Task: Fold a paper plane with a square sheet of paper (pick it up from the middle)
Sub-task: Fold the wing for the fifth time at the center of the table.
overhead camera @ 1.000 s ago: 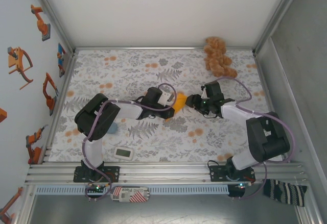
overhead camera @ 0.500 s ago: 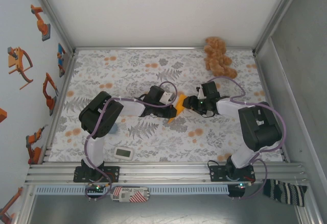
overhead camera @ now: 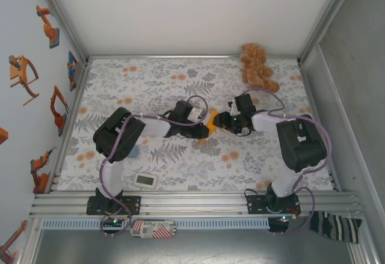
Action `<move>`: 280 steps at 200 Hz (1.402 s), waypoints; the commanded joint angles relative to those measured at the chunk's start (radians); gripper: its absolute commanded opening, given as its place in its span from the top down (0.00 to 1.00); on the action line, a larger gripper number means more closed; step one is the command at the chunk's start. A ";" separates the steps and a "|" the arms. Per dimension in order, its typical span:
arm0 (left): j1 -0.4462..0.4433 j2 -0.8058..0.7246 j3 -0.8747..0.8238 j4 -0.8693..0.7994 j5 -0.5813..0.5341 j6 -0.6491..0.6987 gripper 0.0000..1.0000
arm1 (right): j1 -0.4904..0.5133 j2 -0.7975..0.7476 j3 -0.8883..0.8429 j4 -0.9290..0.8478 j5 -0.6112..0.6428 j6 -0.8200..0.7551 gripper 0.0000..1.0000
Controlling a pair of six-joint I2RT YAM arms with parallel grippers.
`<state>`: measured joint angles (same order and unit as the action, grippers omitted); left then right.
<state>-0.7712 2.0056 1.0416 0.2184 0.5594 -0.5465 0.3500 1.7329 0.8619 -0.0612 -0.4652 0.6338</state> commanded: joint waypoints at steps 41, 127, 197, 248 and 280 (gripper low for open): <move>-0.001 0.082 -0.005 -0.057 -0.029 -0.015 0.84 | 0.029 0.067 0.046 -0.031 0.016 -0.013 0.41; 0.019 0.107 -0.040 0.020 0.005 -0.094 0.88 | 0.030 -0.041 -0.047 0.062 -0.058 -0.065 0.43; 0.019 0.111 -0.043 0.017 0.011 -0.095 0.87 | 0.050 0.094 0.078 -0.123 0.100 -0.033 0.41; 0.019 0.087 -0.032 0.021 0.036 -0.095 0.82 | 0.062 0.165 0.115 -0.200 0.177 -0.005 0.41; 0.017 0.018 -0.040 0.073 0.067 -0.113 0.77 | 0.063 0.188 0.131 -0.227 0.202 -0.002 0.41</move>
<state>-0.7387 2.0262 1.0260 0.2970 0.6582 -0.6579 0.4030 1.8111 1.0149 -0.2844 -0.4110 0.6323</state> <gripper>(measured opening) 0.221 0.591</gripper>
